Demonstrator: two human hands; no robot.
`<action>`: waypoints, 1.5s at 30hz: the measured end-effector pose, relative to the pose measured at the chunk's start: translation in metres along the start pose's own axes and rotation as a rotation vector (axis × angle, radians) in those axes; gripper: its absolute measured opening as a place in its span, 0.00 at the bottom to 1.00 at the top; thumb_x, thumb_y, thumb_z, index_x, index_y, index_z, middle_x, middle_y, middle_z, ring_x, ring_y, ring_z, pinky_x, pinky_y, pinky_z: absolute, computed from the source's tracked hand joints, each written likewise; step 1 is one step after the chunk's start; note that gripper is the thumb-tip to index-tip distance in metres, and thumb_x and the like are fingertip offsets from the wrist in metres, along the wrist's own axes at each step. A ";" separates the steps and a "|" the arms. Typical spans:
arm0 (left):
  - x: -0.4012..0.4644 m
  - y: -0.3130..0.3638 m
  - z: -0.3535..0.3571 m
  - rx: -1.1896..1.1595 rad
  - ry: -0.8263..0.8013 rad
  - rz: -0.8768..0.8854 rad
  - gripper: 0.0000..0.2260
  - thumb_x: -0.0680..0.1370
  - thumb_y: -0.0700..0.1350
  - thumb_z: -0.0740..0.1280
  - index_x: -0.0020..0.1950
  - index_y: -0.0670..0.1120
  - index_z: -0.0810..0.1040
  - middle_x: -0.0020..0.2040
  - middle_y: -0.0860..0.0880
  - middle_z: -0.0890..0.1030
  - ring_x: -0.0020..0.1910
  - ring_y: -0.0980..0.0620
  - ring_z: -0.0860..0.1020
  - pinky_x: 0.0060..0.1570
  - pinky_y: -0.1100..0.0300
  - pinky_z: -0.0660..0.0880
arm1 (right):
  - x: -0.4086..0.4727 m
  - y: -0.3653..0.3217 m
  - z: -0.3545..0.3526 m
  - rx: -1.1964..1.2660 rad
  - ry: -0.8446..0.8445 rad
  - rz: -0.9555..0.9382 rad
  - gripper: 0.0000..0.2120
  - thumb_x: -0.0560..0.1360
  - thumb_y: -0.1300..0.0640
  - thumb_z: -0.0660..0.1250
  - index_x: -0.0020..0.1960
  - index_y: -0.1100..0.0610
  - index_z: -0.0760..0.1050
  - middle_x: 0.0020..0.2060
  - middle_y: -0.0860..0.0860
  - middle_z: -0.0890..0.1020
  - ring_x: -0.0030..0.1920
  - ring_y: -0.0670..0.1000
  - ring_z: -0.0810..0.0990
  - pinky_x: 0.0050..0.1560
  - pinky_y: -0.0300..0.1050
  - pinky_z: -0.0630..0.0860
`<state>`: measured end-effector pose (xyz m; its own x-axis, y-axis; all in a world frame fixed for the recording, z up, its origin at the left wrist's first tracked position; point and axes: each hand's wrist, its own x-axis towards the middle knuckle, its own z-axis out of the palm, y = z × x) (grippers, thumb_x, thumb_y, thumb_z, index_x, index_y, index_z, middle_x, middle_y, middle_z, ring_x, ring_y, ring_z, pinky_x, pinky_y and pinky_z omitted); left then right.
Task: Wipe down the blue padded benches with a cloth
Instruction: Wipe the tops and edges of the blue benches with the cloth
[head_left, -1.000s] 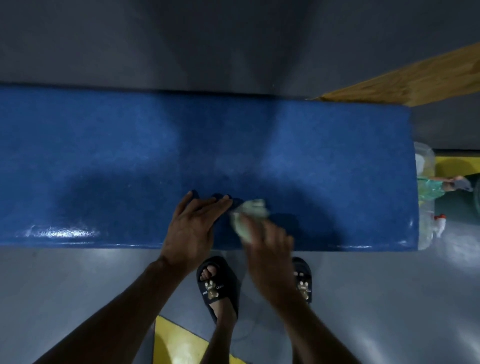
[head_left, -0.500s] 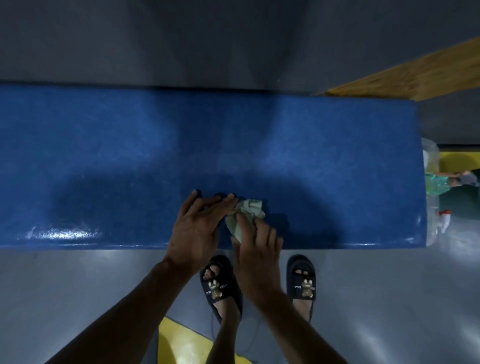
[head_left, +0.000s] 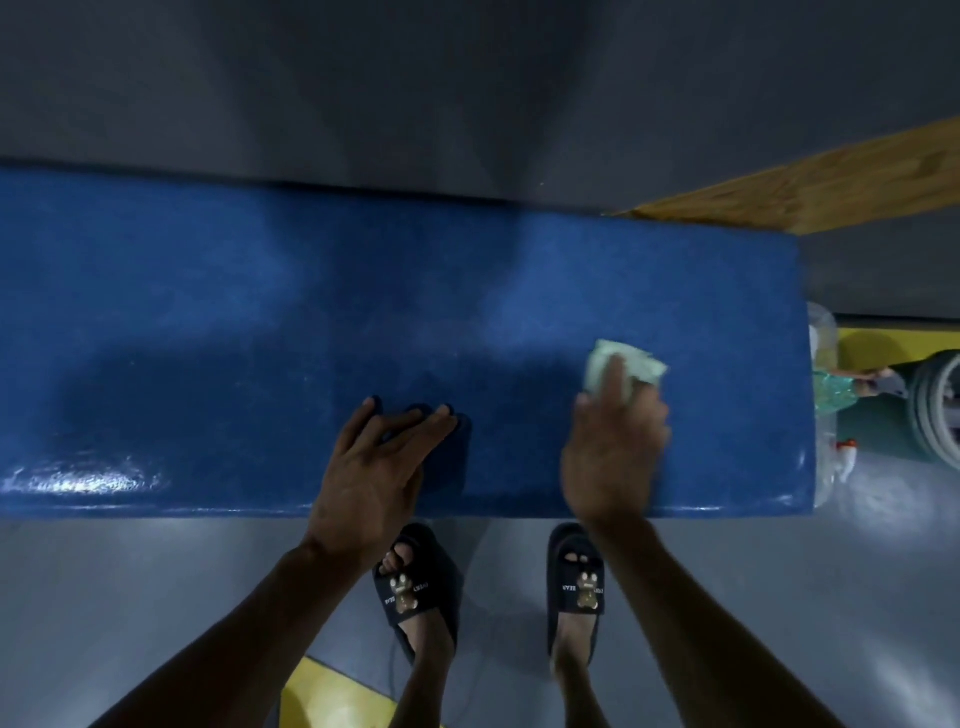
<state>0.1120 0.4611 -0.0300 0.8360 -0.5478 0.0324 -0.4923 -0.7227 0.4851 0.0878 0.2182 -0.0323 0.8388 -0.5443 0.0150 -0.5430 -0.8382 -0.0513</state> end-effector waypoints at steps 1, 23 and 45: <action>0.000 0.000 0.001 0.003 -0.006 0.001 0.23 0.78 0.43 0.59 0.73 0.49 0.72 0.64 0.51 0.80 0.64 0.48 0.74 0.72 0.43 0.62 | -0.007 -0.018 0.000 0.016 -0.019 -0.078 0.25 0.79 0.49 0.56 0.73 0.57 0.66 0.59 0.64 0.73 0.52 0.63 0.72 0.50 0.56 0.68; 0.002 -0.004 0.005 0.017 -0.050 -0.029 0.21 0.79 0.45 0.58 0.72 0.52 0.73 0.65 0.55 0.80 0.64 0.50 0.76 0.71 0.42 0.64 | 0.000 -0.075 -0.015 0.045 -0.154 -0.329 0.26 0.79 0.52 0.59 0.76 0.57 0.60 0.59 0.60 0.71 0.51 0.57 0.72 0.50 0.53 0.73; 0.014 0.001 -0.003 -0.052 -0.066 -0.155 0.18 0.77 0.44 0.62 0.65 0.55 0.80 0.54 0.52 0.83 0.56 0.52 0.76 0.69 0.51 0.64 | 0.047 -0.070 -0.028 0.047 -0.200 -0.543 0.29 0.73 0.50 0.70 0.72 0.57 0.68 0.58 0.59 0.73 0.41 0.55 0.81 0.25 0.46 0.77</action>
<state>0.1237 0.4543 -0.0271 0.8826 -0.4588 -0.1028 -0.3437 -0.7788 0.5247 0.1635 0.2503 0.0004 0.9904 -0.0154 -0.1376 -0.0339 -0.9905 -0.1331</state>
